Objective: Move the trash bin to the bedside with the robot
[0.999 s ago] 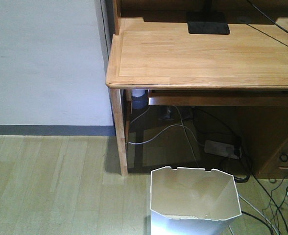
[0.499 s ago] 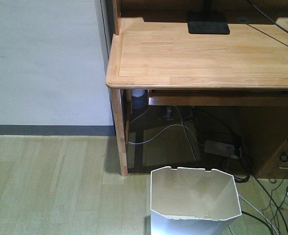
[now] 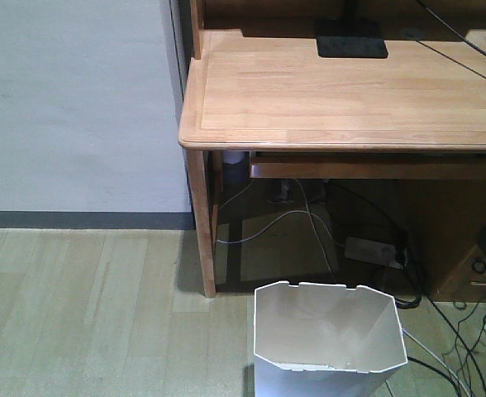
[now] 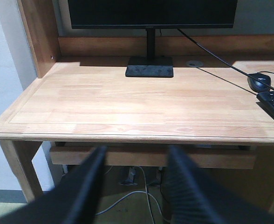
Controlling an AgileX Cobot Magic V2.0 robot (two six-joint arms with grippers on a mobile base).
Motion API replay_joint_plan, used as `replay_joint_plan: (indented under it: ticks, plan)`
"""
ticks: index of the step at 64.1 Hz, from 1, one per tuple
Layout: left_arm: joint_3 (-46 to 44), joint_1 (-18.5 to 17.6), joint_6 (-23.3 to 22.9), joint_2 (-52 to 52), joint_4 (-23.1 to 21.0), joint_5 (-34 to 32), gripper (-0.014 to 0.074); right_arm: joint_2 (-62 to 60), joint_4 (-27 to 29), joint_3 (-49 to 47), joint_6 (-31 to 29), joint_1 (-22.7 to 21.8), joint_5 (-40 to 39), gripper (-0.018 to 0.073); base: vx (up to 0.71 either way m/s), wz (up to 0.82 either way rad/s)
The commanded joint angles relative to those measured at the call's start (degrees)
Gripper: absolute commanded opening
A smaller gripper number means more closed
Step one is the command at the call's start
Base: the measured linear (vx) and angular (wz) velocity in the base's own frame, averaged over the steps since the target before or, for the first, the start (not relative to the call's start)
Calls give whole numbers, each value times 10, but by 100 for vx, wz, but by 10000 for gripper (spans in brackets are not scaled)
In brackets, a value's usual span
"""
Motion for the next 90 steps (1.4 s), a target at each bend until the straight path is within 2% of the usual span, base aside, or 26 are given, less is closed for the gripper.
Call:
replay_joint_plan:
  ticks: [1,10,22,37,60,71,76,83,90]
  plan:
    - [-12,0,-3,-3,-3,-41,-6,4,-8,-20,-3,-3,-41,462,0,0]
    - [-12,0,-3,-3,-3,-41,-6,4,-8,-20,-3,-3,-41,554,0,0]
    - [-12,0,-3,-3,-3,-41,-6,4,22,-23,9,-3,-41,556,0,0]
    - [-12,0,-3,-3,-3,-41,-6,88,27,-114,-2,-3,76,529,0,0]
    - [-12,0,-3,-3,-3,-41,-6,311,27,-255,-1,-3,249,529,0,0]
    - [-12,0,-3,-3,-3,-41,-6,381,26,-272,-1,-4,258,529,0,0]
    - [-12,0,-3,-3,-3,-41,-6,411,33,-272,-1,-14,257,529,0,0]
    - [-12,0,-3,-3,-3,-41,-6,455,49,-272,-14,-51,262,529,0,0]
    - [-12,0,-3,-3,-3,-41,-6,499,103,-272,-88,-93,255,529,0,0]
